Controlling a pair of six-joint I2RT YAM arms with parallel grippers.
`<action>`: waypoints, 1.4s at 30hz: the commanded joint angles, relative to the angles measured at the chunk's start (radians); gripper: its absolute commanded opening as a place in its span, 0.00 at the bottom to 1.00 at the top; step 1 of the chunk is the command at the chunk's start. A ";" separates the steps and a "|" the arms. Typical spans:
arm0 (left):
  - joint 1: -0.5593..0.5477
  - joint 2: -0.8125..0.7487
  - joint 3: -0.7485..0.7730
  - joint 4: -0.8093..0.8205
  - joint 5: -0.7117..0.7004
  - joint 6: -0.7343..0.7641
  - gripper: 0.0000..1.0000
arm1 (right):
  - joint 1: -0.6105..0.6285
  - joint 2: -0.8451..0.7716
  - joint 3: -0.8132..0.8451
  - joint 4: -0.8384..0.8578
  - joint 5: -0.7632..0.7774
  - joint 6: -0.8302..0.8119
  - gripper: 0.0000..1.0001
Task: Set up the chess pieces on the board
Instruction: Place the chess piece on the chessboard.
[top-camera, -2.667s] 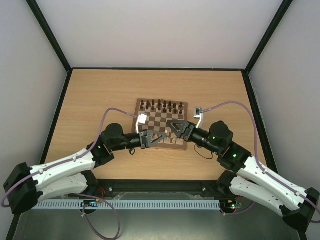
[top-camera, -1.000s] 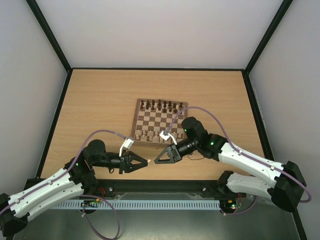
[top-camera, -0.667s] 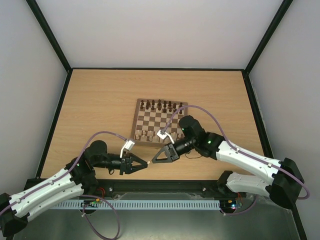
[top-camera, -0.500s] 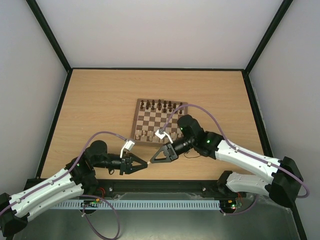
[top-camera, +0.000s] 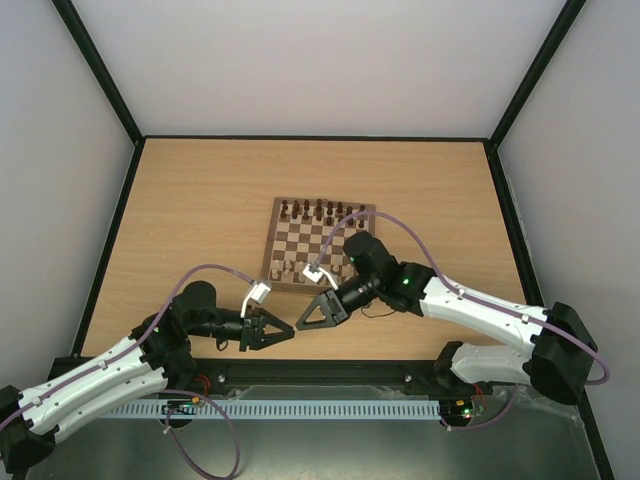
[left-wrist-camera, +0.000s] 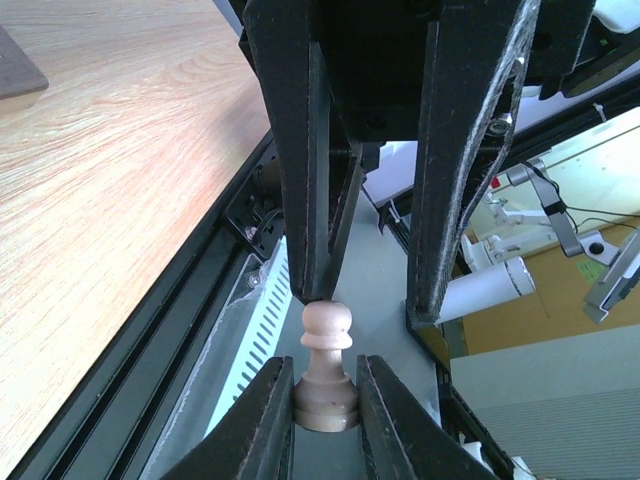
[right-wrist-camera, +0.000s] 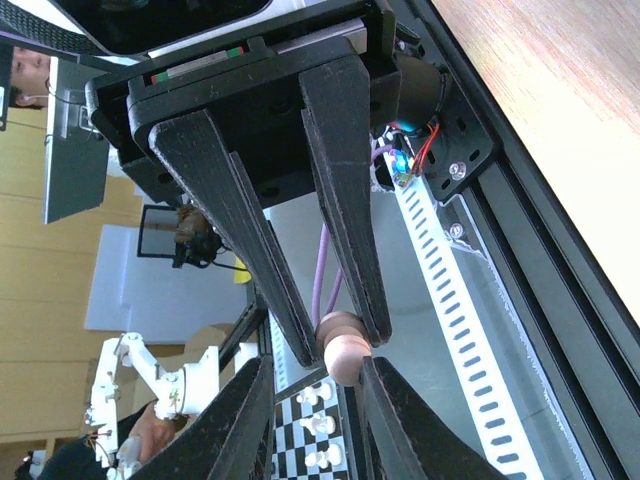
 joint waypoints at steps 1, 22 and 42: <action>-0.005 -0.005 -0.008 0.025 0.003 0.012 0.19 | 0.019 0.024 0.045 -0.035 0.008 -0.014 0.26; -0.004 -0.023 -0.010 -0.016 -0.016 0.026 0.19 | 0.020 0.056 0.056 -0.076 0.029 -0.073 0.27; -0.004 0.001 -0.007 -0.004 -0.026 0.029 0.19 | 0.048 0.078 0.052 -0.050 -0.006 -0.077 0.11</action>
